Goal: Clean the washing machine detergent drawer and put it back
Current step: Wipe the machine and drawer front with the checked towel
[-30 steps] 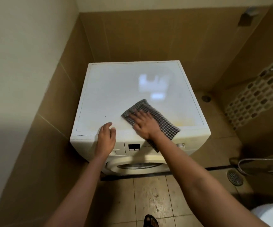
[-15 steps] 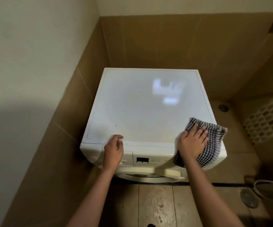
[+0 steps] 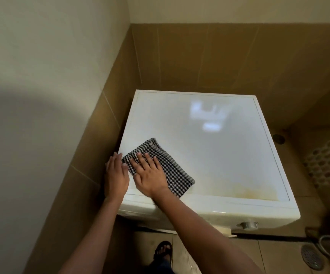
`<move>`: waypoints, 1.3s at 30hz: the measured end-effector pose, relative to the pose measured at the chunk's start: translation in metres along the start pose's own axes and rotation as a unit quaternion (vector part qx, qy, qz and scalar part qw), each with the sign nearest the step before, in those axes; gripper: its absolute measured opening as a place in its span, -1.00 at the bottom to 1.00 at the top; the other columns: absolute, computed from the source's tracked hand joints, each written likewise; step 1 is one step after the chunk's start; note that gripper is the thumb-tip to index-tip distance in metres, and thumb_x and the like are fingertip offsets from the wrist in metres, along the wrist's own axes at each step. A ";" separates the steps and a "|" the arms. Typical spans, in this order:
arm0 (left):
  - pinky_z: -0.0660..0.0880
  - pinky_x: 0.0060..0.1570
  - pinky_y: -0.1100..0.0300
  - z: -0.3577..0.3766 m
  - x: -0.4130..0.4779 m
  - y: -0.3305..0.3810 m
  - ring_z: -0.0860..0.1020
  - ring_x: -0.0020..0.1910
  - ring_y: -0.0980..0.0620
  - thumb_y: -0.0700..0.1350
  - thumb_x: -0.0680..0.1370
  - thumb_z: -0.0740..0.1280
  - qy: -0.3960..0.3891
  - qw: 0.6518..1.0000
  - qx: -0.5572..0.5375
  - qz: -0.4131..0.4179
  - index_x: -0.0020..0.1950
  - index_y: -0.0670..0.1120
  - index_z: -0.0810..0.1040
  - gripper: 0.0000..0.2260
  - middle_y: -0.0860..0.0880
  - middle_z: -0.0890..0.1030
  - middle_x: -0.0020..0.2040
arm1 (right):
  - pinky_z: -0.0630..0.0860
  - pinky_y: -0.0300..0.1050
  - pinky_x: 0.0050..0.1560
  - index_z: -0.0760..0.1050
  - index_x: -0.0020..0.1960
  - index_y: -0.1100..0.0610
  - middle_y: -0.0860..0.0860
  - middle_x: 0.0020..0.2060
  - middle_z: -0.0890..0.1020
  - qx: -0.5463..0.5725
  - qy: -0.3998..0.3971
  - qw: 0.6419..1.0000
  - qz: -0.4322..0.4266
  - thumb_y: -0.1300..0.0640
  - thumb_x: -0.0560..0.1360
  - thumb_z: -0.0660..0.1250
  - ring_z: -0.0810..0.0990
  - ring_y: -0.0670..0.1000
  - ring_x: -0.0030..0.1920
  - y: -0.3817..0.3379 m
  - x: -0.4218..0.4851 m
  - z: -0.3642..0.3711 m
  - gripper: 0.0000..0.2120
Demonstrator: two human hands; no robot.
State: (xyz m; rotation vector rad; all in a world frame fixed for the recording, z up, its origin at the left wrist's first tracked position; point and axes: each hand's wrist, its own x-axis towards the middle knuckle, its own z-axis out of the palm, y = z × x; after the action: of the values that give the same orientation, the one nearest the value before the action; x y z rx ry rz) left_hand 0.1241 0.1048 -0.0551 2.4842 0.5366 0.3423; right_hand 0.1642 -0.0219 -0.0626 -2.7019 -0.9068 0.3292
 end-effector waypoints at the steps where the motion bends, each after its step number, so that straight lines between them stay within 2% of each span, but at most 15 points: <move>1: 0.15 0.48 -0.11 0.001 0.010 -0.003 0.26 0.47 -0.25 -0.26 0.64 0.16 -0.011 1.000 0.011 0.014 0.42 -0.30 0.39 -0.66 -0.30 0.33 0.46 | -0.34 0.00 0.45 -0.02 0.56 -0.10 -0.03 0.56 -0.01 -0.001 0.001 1.000 0.001 -0.09 0.60 -0.12 -0.13 0.03 0.55 0.008 0.014 -0.005 -0.48; 6: 0.22 0.46 -0.10 0.007 0.043 -0.008 0.30 0.47 -0.21 -0.23 0.64 0.18 -0.027 0.998 0.027 0.051 0.40 -0.29 0.41 -0.66 -0.27 0.39 0.43 | -0.28 0.01 0.49 -0.03 0.56 -0.11 -0.04 0.56 -0.02 0.007 0.029 0.996 0.087 -0.10 0.61 -0.10 -0.12 0.02 0.55 0.066 0.068 -0.035 -0.48; 11: 0.22 0.45 -0.09 0.019 0.059 -0.002 0.30 0.47 -0.17 -0.20 0.65 0.17 -0.056 0.996 0.014 0.062 0.38 -0.29 0.43 -0.67 -0.23 0.41 0.42 | -0.21 0.02 0.51 -0.01 0.56 -0.10 -0.03 0.56 0.00 0.018 0.077 0.977 0.199 -0.09 0.60 -0.06 -0.07 0.02 0.55 0.145 0.077 -0.061 -0.47; 16: 0.24 0.44 0.02 0.020 0.058 -0.001 0.29 0.47 -0.15 -0.18 0.65 0.17 -0.050 0.998 0.012 0.046 0.38 -0.28 0.44 -0.67 -0.21 0.41 0.42 | -0.13 0.06 0.52 -0.01 0.56 -0.10 -0.01 0.56 0.02 0.013 0.117 0.939 0.322 -0.09 0.61 -0.06 -0.03 0.04 0.55 0.216 0.032 -0.076 -0.47; 21: 0.25 0.42 0.00 0.020 0.054 -0.001 0.30 0.46 -0.18 -0.19 0.63 0.21 -0.049 0.997 0.014 0.058 0.39 -0.29 0.43 -0.65 -0.23 0.40 0.44 | -0.14 0.09 0.50 0.00 0.57 -0.01 0.07 0.55 0.04 0.012 0.159 0.884 0.440 -0.08 0.61 -0.08 -0.02 0.11 0.55 0.248 -0.049 -0.076 -0.46; 26: 0.18 0.46 -0.04 0.017 0.054 0.004 0.26 0.48 -0.21 -0.15 0.62 0.25 -0.069 0.997 -0.006 0.034 0.41 -0.30 0.40 -0.61 -0.26 0.34 0.46 | -0.11 0.12 0.51 0.02 0.57 0.08 0.14 0.55 0.05 0.019 0.176 0.830 0.529 -0.02 0.63 0.00 0.00 0.17 0.54 0.216 -0.098 -0.062 -0.46; 29: 0.06 0.49 -0.06 0.016 0.049 0.014 0.24 0.49 -0.22 -0.15 0.63 0.24 -0.075 0.997 -0.015 0.013 0.39 -0.32 0.39 -0.61 -0.30 0.34 0.45 | -0.11 0.13 0.50 -0.01 0.57 0.14 0.18 0.54 0.03 0.029 0.161 0.817 0.553 -0.01 0.63 0.00 -0.01 0.19 0.53 0.177 -0.100 -0.054 -0.44; 34: 0.16 0.45 -0.11 0.020 0.030 0.041 0.31 0.42 -0.26 -0.18 0.61 0.26 -0.080 0.996 -0.030 0.020 0.34 -0.34 0.42 -0.65 -0.32 0.41 0.38 | -0.19 0.15 0.50 -0.17 0.57 0.17 0.21 0.54 -0.09 0.053 0.120 0.828 0.546 -0.06 0.63 -0.07 -0.12 0.22 0.54 0.110 -0.082 -0.037 -0.39; 37: 0.32 0.32 -0.06 0.025 0.017 0.062 0.39 0.32 -0.24 -0.21 0.58 0.31 -0.092 0.993 -0.060 0.030 0.27 -0.33 0.46 -0.69 -0.31 0.48 0.28 | -0.29 0.14 0.48 -0.27 0.55 0.16 0.21 0.53 -0.21 0.076 0.095 0.854 0.505 -0.08 0.63 -0.09 -0.23 0.21 0.53 0.080 -0.068 -0.027 -0.37; 39: 0.34 0.26 0.02 0.029 0.007 0.077 0.39 0.29 -0.21 -0.23 0.57 0.33 -0.114 0.990 -0.078 0.035 0.25 -0.31 0.47 -0.72 -0.28 0.50 0.24 | -0.36 0.12 0.45 -0.28 0.55 0.15 0.20 0.52 -0.25 0.089 0.076 0.879 0.462 -0.07 0.63 -0.07 -0.28 0.21 0.52 0.069 -0.065 -0.026 -0.37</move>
State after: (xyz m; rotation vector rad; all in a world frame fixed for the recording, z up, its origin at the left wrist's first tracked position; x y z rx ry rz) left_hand 0.1634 0.0358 -0.0329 2.3533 0.3157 0.1182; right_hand 0.1600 -0.1194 -0.0528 -2.7271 0.5005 0.3403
